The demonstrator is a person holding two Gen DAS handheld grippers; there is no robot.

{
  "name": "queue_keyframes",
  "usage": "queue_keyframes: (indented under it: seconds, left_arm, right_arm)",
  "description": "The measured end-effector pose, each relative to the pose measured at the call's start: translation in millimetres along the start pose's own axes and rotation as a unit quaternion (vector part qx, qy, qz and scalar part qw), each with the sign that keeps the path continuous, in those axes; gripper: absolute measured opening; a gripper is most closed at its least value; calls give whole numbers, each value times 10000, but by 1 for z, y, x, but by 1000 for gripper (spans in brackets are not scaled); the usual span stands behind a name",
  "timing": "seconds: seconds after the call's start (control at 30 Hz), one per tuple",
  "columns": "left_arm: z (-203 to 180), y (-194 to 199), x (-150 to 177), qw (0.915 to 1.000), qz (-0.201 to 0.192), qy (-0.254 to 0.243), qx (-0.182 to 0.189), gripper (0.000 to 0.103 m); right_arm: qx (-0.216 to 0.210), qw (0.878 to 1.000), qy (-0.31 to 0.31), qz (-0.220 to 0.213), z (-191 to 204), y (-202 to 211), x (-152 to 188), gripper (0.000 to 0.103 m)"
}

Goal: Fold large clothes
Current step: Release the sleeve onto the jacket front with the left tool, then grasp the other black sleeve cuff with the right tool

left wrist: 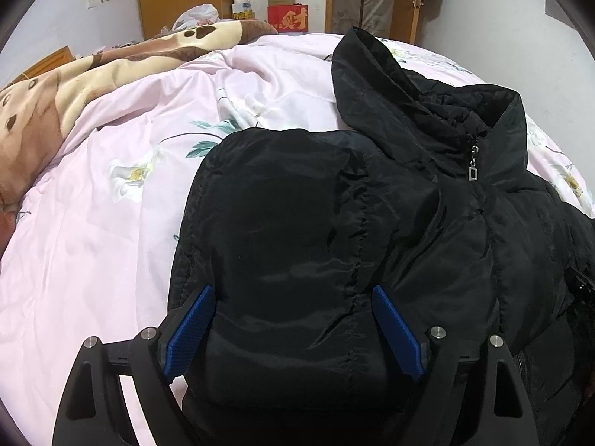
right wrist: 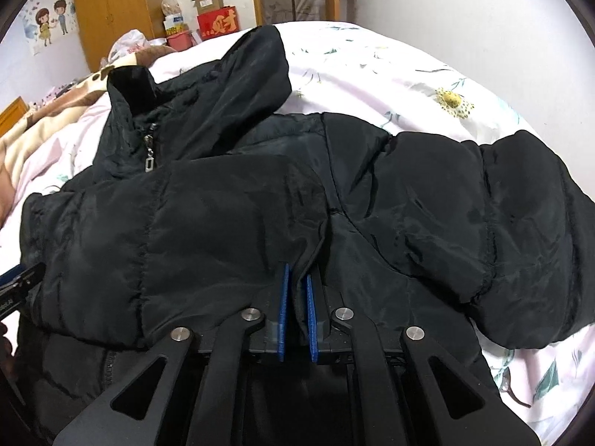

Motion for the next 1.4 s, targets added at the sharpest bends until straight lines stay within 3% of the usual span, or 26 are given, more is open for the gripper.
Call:
queue_keyframes:
  seconds: [0.07,0.13,0.27,0.4,0.47,0.63,0.8,1.0,1.2,1.4]
  left_arm:
    - [1,2,1,9999,79,-12,-105,87]
    - [2,9,2,9998,133,34,-125,87]
    - [-4,44,2,9999,-69,119,50,87]
    - [-30,81,4,9988,-271,29,398,87]
    - [-52,96,7,9977,-286,-100,614,87]
    - [-117,124,20,9925,-385,-599,996,87]
    - [-176,140,32,9869,-317,-859,1331,87]
    - [-238,153,42,9810,-371,-1208,1470,87]
    - [-295,154,55,9762,-148,-1345,1696,87]
    - [-315,144,68,9731,11,-1500,1751,87]
  right_arm:
    - [43,9999,-117,40,-5,5,1,21]
    - [2,9993,-353,-93,-12,20,-1,24]
    - [-22,9968,-670,-431,-36,63,0,45]
    - [93,9925,-1018,-675,-86,112,11,47]
    - [273,9893,-1212,-762,-118,134,20,54]
    - [825,9740,-1874,-973,-212,189,50,61]
    - [1195,9420,-2894,-1213,-308,221,81,67]
    - [1226,9160,-3642,-1150,-371,213,101,72]
    - [956,9121,-3871,-952,-392,179,98,75]
    - [702,9028,-4116,-1027,-408,167,92,77]
Point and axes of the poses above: each gripper's, at about its wrist camera, not at the fingertips, and y roughly against the way its jaws point, z to its left, x to its underside, the point moved 9 cm from there along -y, roughly the way its jaws point, and after that the axes turned 6 degrees about -x, right-handed, at the moved point
